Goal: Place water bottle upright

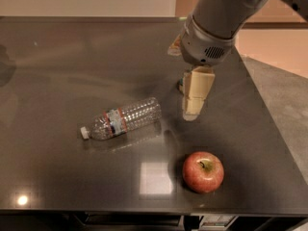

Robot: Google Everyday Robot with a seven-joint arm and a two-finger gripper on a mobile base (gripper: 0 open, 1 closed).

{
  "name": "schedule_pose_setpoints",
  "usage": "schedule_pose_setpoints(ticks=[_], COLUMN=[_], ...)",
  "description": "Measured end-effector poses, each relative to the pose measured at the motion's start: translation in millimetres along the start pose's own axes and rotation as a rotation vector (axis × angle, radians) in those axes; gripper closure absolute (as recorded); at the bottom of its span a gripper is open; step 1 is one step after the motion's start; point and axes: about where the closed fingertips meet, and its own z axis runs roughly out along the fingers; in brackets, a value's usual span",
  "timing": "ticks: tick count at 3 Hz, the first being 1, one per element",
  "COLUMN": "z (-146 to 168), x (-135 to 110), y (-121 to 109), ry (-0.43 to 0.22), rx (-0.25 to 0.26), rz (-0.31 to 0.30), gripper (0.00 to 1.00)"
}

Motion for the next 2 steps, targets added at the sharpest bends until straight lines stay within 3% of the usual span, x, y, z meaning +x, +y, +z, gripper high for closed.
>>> schedule_pose_setpoints(ticks=[2], z=[20.7], x=[-24.5], y=[1.9], ry=[0.003], rx=[-0.023], rz=[-0.098], gripper=[0.0])
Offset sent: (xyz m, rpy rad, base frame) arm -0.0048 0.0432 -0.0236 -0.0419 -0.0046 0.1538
